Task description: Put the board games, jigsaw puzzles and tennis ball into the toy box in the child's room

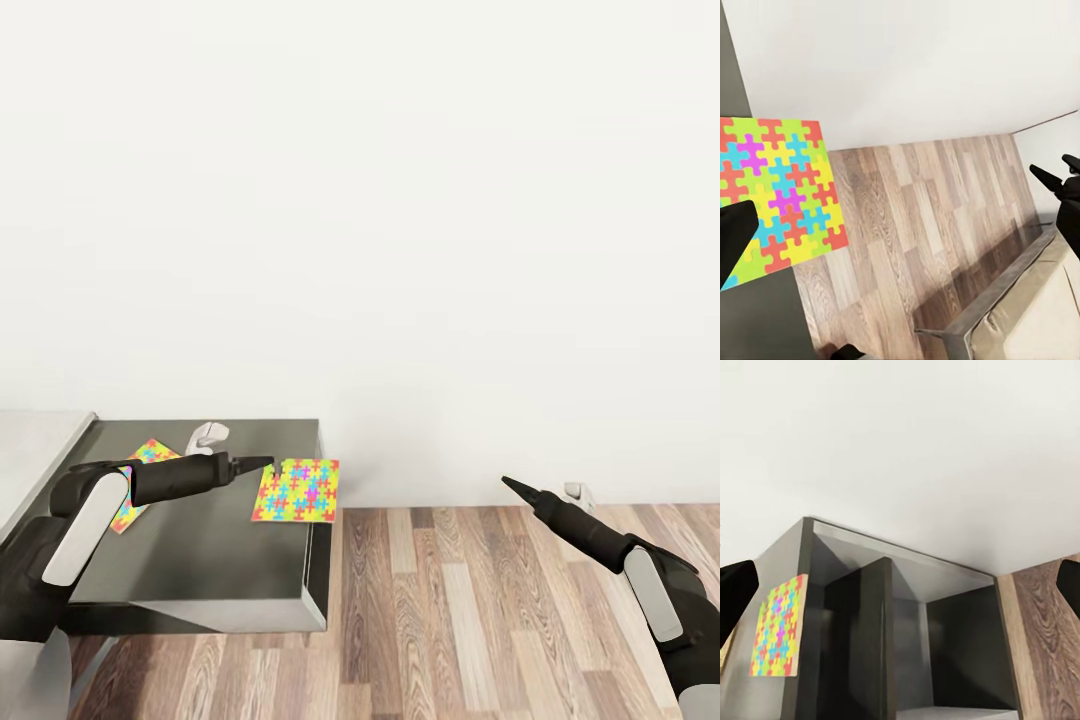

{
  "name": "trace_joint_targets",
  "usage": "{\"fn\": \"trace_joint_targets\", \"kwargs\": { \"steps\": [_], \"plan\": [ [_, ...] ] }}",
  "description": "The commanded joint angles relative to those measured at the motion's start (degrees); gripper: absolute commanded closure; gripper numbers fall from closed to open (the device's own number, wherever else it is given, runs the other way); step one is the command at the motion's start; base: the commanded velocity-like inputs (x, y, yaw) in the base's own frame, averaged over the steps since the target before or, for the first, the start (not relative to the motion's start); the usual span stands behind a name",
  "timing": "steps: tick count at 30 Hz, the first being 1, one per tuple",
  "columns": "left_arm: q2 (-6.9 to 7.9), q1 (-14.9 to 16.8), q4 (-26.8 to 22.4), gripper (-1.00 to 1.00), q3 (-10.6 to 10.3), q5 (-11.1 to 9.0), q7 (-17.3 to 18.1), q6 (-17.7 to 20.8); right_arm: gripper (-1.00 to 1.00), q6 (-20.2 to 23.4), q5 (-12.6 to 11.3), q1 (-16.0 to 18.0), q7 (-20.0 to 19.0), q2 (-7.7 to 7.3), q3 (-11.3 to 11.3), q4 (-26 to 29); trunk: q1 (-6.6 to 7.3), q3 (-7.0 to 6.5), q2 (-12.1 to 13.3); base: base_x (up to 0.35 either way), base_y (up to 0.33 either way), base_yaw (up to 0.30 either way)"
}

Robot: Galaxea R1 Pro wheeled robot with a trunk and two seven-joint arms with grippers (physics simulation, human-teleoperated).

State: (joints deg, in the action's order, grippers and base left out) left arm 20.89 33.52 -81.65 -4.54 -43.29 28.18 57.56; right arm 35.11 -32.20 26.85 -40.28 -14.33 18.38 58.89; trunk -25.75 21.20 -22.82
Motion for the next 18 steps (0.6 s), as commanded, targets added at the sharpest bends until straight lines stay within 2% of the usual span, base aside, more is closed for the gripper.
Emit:
{"fn": "trace_joint_targets", "kwargs": {
  "steps": [1,18],
  "plan": [
    [0.03,0.05,-0.01,-1.0,-0.03,0.22,0.29,0.16,-1.0,0.4,-0.28,0.04,-0.06,0.0,0.08,0.0,-0.03,-0.01,-0.1,0.0,0.0,0.0],
    [-0.05,0.05,-0.01,-1.0,-0.01,0.22,0.29,1.01,-1.0,0.4,-0.25,0.04,-0.06,0.0,0.12,0.0,-0.03,-1.63,-0.1,0.0,0.0,0.0]
  ]
}}
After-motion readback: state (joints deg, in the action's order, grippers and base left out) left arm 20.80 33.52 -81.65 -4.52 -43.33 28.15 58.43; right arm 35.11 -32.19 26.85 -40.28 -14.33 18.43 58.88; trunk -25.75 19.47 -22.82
